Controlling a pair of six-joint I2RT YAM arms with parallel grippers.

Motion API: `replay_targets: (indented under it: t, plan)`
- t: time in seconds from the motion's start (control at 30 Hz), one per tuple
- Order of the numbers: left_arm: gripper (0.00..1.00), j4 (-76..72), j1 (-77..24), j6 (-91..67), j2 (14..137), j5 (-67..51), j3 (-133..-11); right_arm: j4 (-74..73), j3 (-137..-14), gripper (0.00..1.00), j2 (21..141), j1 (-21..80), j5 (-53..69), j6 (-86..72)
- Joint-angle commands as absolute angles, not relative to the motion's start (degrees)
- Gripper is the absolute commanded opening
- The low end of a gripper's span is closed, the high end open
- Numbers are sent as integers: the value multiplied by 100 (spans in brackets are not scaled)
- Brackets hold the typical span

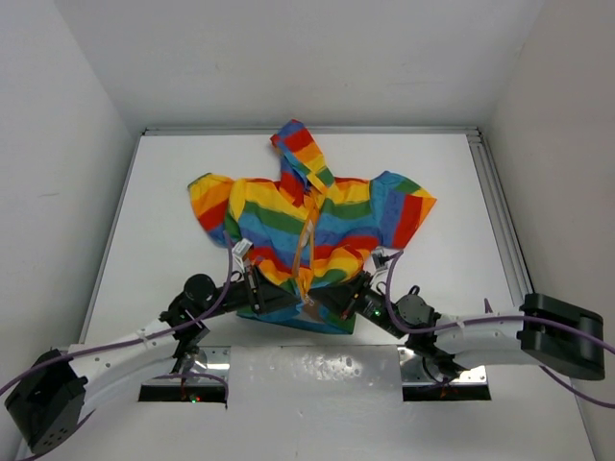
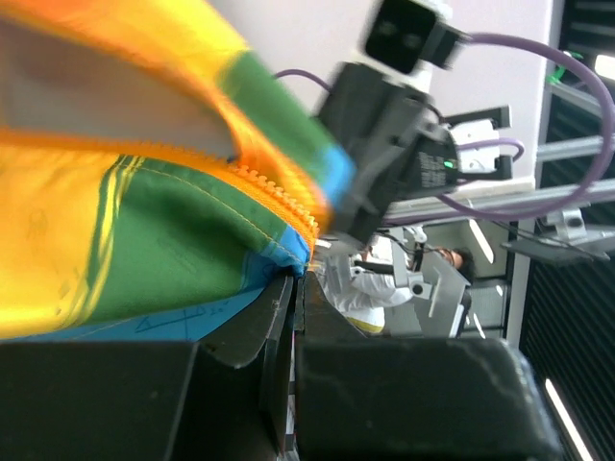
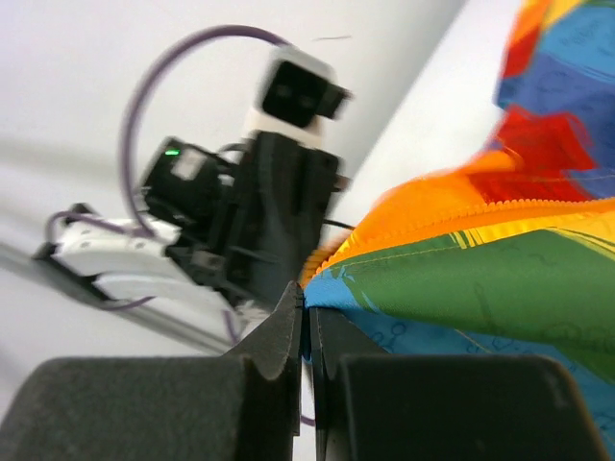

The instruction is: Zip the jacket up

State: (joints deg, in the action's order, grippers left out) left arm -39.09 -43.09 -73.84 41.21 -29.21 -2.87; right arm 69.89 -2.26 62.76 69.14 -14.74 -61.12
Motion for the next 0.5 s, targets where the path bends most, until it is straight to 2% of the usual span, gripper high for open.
replay_targets:
  t: [0.0,0.17,0.47]
  plan:
    - [0,-3297,-4377,-7181,4034,-2909,158,7752,176,0,5846,6935,-1354,-5950]
    - [0,-3226,-4377,-7076,4201,-2909,54,7052,141,0,5546,6926,-1459,-5907]
    - [0,-3060,-4377,-6671,4210,-3199,-325,6496,-219,0,5853,6926,-1740,-5827]
